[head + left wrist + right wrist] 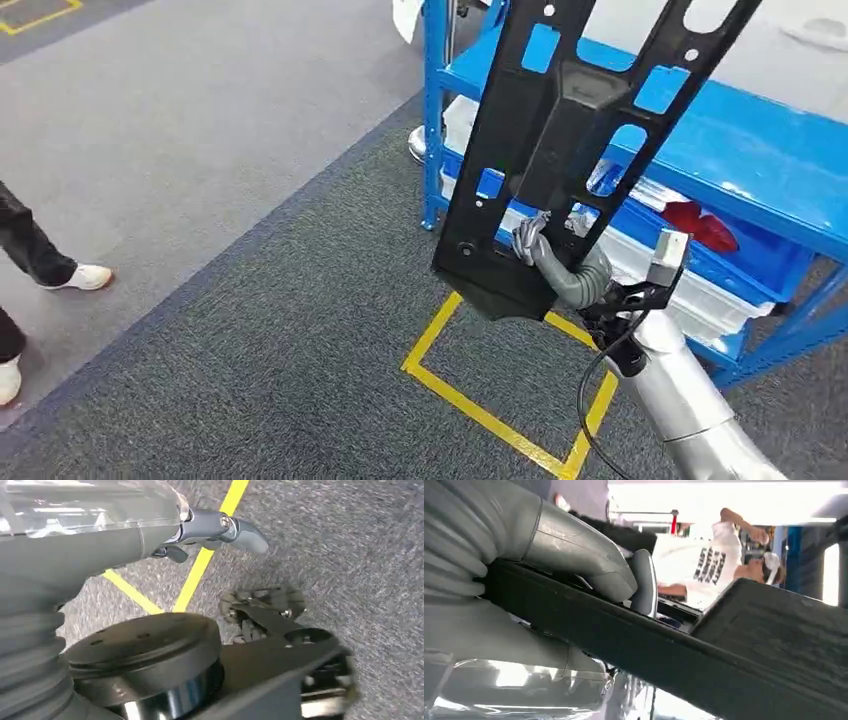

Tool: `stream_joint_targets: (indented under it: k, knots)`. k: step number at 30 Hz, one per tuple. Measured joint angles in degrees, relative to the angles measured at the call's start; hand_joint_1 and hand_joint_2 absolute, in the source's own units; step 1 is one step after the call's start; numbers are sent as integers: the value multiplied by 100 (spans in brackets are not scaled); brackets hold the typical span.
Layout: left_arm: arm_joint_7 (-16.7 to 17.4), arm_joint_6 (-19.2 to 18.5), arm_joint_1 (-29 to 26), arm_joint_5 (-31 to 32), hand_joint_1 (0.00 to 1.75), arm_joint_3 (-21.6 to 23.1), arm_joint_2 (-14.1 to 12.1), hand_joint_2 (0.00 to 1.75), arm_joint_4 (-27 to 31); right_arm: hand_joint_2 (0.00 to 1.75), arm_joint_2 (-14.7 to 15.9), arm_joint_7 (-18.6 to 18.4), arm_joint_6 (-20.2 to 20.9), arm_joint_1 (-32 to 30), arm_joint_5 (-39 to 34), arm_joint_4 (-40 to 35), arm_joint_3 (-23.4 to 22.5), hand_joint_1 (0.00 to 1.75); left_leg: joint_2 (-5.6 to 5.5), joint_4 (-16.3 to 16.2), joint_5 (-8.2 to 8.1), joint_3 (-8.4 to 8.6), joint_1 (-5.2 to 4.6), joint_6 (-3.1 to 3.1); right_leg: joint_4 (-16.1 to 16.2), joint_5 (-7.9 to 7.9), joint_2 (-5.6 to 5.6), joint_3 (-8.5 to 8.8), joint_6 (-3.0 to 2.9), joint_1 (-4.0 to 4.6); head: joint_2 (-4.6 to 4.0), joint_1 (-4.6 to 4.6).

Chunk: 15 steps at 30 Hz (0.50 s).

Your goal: Take the parts from the cabinet and place them on the table.

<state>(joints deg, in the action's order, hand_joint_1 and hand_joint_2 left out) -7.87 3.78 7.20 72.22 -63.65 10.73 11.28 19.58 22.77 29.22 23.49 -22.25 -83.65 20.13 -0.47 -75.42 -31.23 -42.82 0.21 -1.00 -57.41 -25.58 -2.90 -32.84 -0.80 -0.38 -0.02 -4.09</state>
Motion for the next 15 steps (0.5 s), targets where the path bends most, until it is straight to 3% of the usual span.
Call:
stream_joint_targets:
  k: [1,2,3,4,5,7,9,10,11,12,13,14,15]
  knots:
    - [0,0,3,7,0,11,0,175,0,175,0,7,0,-30,-2,-9,-15,175,23,339,183,191,4,-2,-5,-5,-67,1,8,1,0,0]
    - [-2,0,12,18,0,22,0,175,0,175,0,13,-4,-52,-2,-29,-33,175,82,893,427,502,4,7,-12,-14,-134,5,20,0,0,-2]
    - [0,0,23,22,0,31,0,175,0,175,0,28,-4,-59,-2,-46,-44,175,235,1444,631,817,-1,26,-26,-27,-185,16,39,2,0,0]
    - [2,-2,46,22,0,35,0,175,0,175,0,33,-4,-65,-2,-72,-59,175,486,1706,546,934,-64,94,-28,-38,-230,16,61,31,0,-2]
    - [2,-4,62,13,0,35,4,175,0,175,0,31,0,-57,-2,-83,-72,175,383,1733,613,933,-66,154,-39,-35,-274,13,84,50,0,0]
    - [2,4,58,-15,0,33,4,175,0,175,-7,20,11,-53,15,-92,-72,175,285,1713,618,899,-75,192,-32,-26,-359,24,137,53,0,-2]
    - [-4,9,53,-28,0,33,4,175,0,175,-15,-22,39,-23,42,-98,-70,175,169,1786,677,930,-67,283,-19,-41,-432,55,216,33,0,0]
    - [-13,13,53,-31,0,33,11,175,0,175,-17,-46,61,10,50,-101,-70,175,111,1825,711,949,-41,306,-116,-155,-224,17,248,-12,0,0]
    - [-18,22,68,-35,0,33,11,175,0,175,-17,-52,79,40,48,-101,-72,175,67,1826,728,935,-34,325,-460,-379,43,-134,264,-16,0,2]
    - [-22,28,76,-39,0,33,11,175,0,175,-13,-57,85,53,48,-92,-74,175,8,1824,739,924,-36,342,-932,-610,185,-348,277,-23,0,2]
    - [-22,28,73,-39,0,33,11,175,0,175,-15,-66,96,53,48,-74,-74,175,-62,1823,745,916,-42,350,-1446,-809,240,-593,286,-23,0,2]
    - [-20,28,63,-42,0,33,11,175,0,175,-13,-74,114,51,48,-57,-74,175,-133,1813,751,904,-49,354,-1807,-896,255,-775,288,-23,0,2]
    - [-20,31,47,-46,0,33,11,175,0,175,-15,-79,125,49,46,-37,-72,175,-209,1800,755,897,-51,351,-1888,-838,260,-836,282,-23,0,2]
